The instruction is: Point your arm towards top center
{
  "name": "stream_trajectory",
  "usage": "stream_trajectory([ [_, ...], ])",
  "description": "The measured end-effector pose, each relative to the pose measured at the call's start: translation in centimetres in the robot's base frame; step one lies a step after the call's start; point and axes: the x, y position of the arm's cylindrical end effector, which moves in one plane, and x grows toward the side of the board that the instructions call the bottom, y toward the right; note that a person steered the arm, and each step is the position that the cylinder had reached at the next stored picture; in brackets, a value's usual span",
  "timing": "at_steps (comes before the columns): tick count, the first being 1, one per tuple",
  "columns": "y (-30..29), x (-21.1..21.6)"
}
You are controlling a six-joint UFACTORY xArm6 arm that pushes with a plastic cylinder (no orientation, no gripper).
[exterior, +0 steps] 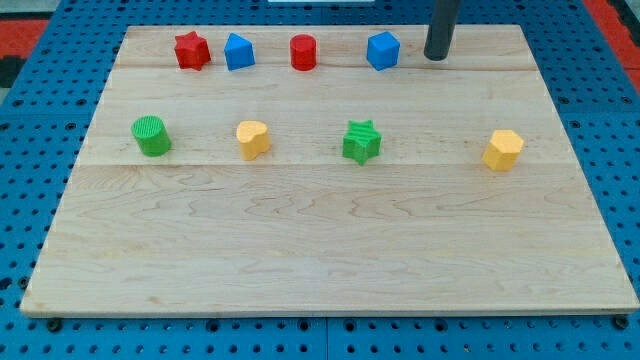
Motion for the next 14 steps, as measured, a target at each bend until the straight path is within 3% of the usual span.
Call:
stream_trajectory([
  [5,2.1,0.6],
  [6,1.6,3.4],
  [8,-2.0,3.4],
  [9,0.8,2.0],
  [14,2.6,-0.2],
])
